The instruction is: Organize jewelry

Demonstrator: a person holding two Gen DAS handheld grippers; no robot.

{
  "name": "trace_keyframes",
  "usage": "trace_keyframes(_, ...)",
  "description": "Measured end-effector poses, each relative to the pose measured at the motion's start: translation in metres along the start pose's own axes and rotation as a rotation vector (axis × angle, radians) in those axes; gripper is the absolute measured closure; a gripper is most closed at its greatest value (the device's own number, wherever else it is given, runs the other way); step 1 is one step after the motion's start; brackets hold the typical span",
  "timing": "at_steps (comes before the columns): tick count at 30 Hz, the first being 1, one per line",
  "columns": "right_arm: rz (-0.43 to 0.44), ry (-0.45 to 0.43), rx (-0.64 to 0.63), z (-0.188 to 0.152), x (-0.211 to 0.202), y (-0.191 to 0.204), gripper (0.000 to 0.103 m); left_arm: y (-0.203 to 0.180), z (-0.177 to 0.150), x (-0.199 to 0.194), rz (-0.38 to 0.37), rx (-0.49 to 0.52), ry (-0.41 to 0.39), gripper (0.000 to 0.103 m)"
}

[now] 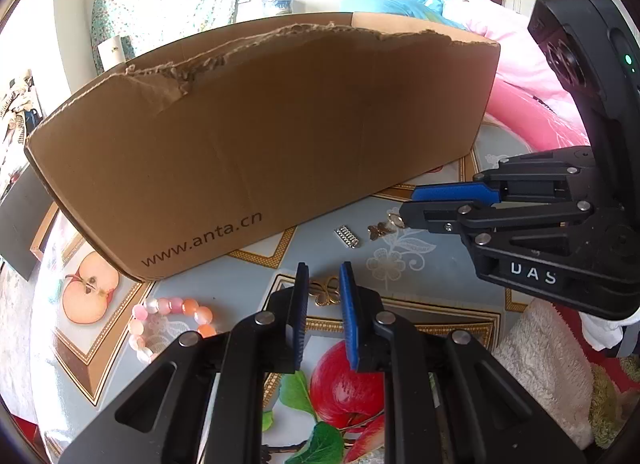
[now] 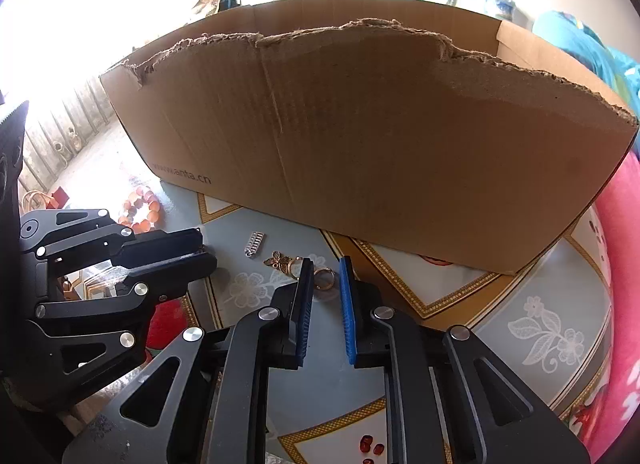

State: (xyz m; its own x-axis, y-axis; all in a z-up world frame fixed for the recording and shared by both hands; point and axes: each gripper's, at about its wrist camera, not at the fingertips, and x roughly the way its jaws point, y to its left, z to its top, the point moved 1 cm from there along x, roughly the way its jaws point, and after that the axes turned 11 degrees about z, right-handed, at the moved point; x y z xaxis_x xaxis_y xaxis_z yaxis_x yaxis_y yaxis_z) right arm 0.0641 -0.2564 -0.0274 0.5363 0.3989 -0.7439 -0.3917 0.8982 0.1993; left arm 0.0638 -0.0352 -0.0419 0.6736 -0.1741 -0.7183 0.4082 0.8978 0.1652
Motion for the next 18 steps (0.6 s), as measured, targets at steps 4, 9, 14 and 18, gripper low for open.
trace_keyframes(4,-0.017,0.006,0.026,0.0014,0.0029,0.0004,0.094,0.0004,-0.0006,-0.0007,0.001,0.000,-0.002,0.088)
trace_keyframes(9,-0.039,0.010,0.063,-0.0007,-0.0009,-0.0026,0.094,0.0011,-0.0002,-0.0008,0.000,-0.007,0.001,0.088)
trace_keyframes(14,-0.049,0.014,0.099,-0.0028,-0.0032,-0.0035,0.094,0.0021,0.0007,-0.0008,0.001,-0.011,0.005,0.088)
trace_keyframes(18,-0.047,0.008,0.135,-0.0028,-0.0003,-0.0031,0.094,0.0049,0.0012,-0.0010,-0.008,-0.018,0.009,0.088)
